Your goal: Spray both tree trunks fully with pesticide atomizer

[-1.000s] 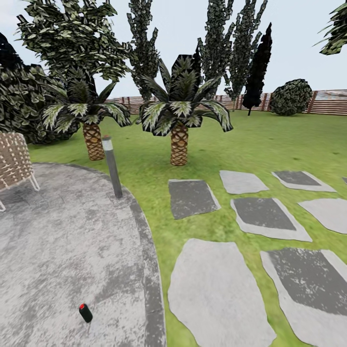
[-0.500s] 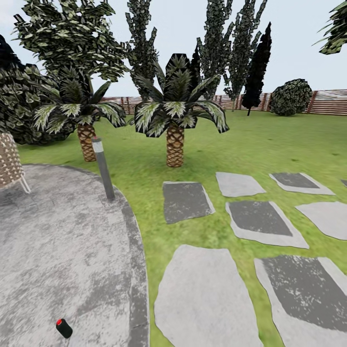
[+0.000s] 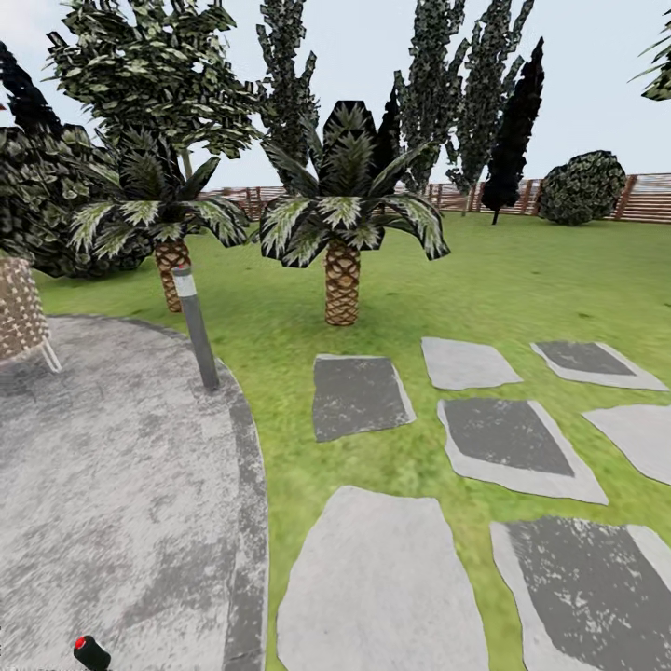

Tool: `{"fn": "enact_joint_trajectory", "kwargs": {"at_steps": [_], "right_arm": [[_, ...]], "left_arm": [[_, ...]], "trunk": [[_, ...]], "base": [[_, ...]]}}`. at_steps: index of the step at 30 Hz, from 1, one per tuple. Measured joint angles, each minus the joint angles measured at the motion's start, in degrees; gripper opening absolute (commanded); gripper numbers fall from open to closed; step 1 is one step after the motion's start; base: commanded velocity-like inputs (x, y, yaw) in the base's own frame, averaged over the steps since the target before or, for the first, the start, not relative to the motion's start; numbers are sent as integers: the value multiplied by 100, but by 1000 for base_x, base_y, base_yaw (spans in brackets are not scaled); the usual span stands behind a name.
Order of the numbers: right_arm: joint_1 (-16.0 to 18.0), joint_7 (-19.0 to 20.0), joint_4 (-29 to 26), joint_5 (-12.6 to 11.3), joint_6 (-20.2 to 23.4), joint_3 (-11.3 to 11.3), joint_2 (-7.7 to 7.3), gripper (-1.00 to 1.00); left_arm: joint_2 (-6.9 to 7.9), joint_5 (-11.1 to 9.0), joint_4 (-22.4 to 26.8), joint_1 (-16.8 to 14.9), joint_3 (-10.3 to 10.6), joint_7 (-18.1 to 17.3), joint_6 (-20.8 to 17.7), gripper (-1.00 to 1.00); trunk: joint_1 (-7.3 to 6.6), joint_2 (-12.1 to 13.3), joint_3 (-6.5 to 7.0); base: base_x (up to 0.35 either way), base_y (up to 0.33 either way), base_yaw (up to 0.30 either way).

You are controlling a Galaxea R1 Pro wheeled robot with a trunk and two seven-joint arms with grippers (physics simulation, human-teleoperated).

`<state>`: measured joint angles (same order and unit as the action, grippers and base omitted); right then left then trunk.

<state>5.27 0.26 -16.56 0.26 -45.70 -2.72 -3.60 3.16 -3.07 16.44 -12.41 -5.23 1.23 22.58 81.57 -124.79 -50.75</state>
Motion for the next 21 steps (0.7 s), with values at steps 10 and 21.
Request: {"fn": "enact_joint_trajectory", "kwargs": {"at_steps": [10,21], "right_arm": [[0,0,-1,0,0,-1,0,100],[0,0,2,0,0,0,0,100]], "left_arm": [[0,2,0,-2,4,0,-2,100],[0,-1,-2,1,0,0,-7,100]], "trunk": [[0,0,0],[0,0,0]], "base": [[174,-233,275],[173,-233,278]]}}
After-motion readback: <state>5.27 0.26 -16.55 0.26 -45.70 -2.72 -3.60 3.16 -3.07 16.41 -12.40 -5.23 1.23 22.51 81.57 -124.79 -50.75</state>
